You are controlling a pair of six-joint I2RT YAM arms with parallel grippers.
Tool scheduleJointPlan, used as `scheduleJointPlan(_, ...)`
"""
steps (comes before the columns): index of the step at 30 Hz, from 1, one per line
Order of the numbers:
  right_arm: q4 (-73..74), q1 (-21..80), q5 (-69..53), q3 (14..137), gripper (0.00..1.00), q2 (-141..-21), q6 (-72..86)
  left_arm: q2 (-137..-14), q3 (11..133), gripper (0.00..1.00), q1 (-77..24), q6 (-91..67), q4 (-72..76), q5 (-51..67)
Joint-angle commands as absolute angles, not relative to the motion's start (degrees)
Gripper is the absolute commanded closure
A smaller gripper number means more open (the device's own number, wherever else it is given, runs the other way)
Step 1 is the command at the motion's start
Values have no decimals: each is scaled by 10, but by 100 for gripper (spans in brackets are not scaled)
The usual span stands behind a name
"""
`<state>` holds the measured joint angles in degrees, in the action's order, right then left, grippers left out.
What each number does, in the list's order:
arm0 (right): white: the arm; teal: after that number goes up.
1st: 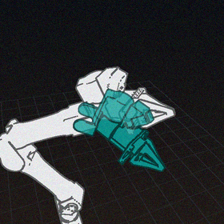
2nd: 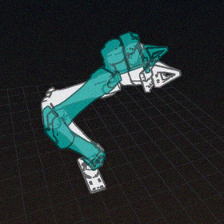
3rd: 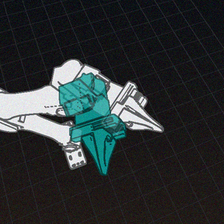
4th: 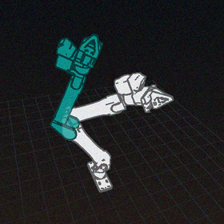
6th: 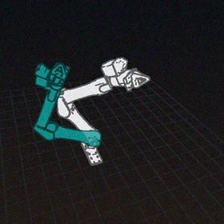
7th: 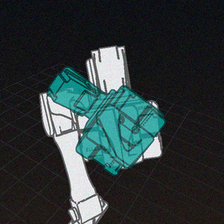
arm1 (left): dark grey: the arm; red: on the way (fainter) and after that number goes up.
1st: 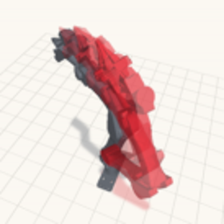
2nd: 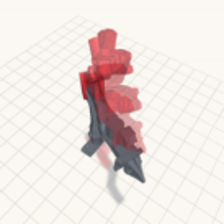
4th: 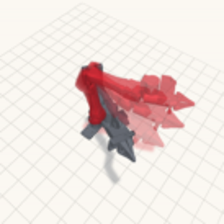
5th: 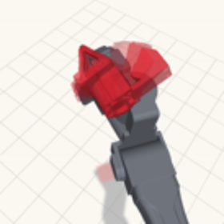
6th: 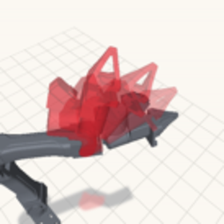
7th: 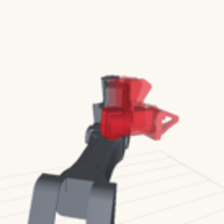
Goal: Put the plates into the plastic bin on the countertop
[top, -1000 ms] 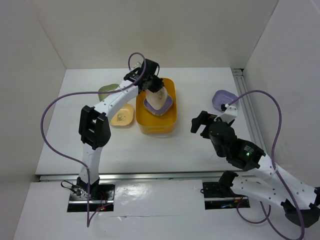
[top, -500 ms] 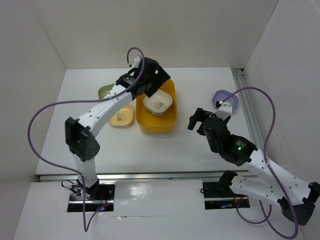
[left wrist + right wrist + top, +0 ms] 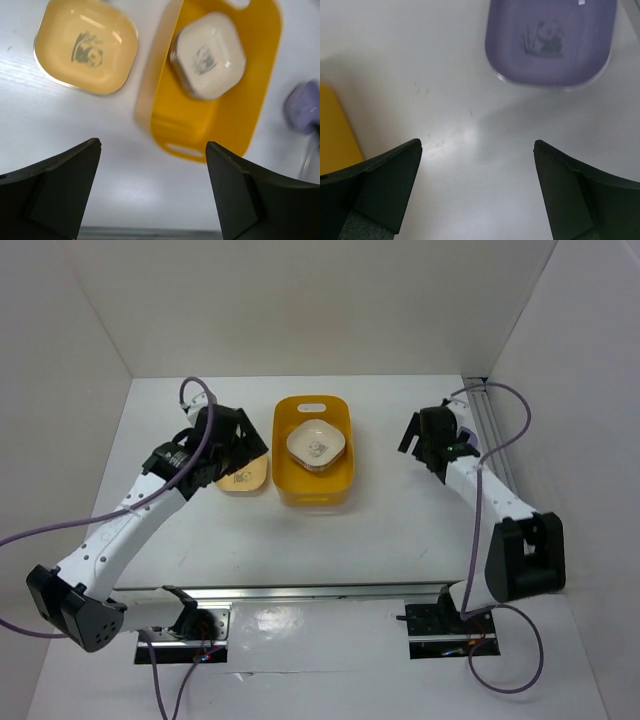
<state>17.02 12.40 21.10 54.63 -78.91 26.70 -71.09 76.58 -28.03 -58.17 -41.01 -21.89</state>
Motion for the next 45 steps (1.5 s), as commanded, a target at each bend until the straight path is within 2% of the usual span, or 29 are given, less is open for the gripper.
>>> scheduleJointPlan(1, 131, 66, 177, 659, 0, -879, 220, -670, 745, 1, -308, -500, -446, -186)
scheduleJointPlan(5, 173, 54, 206, 790, 0, -1004, 200, -626, 710, 1, -335, -480, -469, -186)
scheduleJointPlan(9, 199, 38, 205, 867, 0, -1131, 188, -596, 692, 1, -335, -461, -475, -181)
scheduleJointPlan(12, 222, 20, 205, 907, 3, -1183, 193, -583, 686, 1, -335, -454, -488, -175)
scheduleJointPlan(18, 199, -4, 191, 882, 13, -1213, 219, -553, 674, 1, -335, -440, -504, -193)
scheduleJointPlan(19, 192, -10, 166, 864, 24, -1208, 219, -546, 674, 1, -330, -434, -504, -193)
scheduleJointPlan(21, 186, -10, 146, 852, 36, -1208, 219, -541, 668, 1, -330, -434, -504, -193)
scheduleJointPlan(22, 186, -10, 146, 852, 58, -1213, 219, -541, 663, 1, -324, -427, -504, -193)
scheduleJointPlan(23, 186, -10, 137, 852, 72, -1218, 224, -535, 663, 1, -324, -427, -509, -193)
scheduleJointPlan(26, 179, -4, 120, 839, 100, -1218, 229, -529, 657, 1, -319, -427, -509, -193)
scheduleJointPlan(32, 191, 51, 98, 870, 100, -1174, 194, -524, 633, 1, -303, -422, -514, -214)
scheduleJointPlan(38, 214, 169, 142, 934, 100, -1074, 118, -531, 577, 1, -278, -462, -503, -224)
scheduleJointPlan(45, 234, 353, 238, 976, 100, -1049, 62, -570, 555, 1, -235, -524, -489, -197)
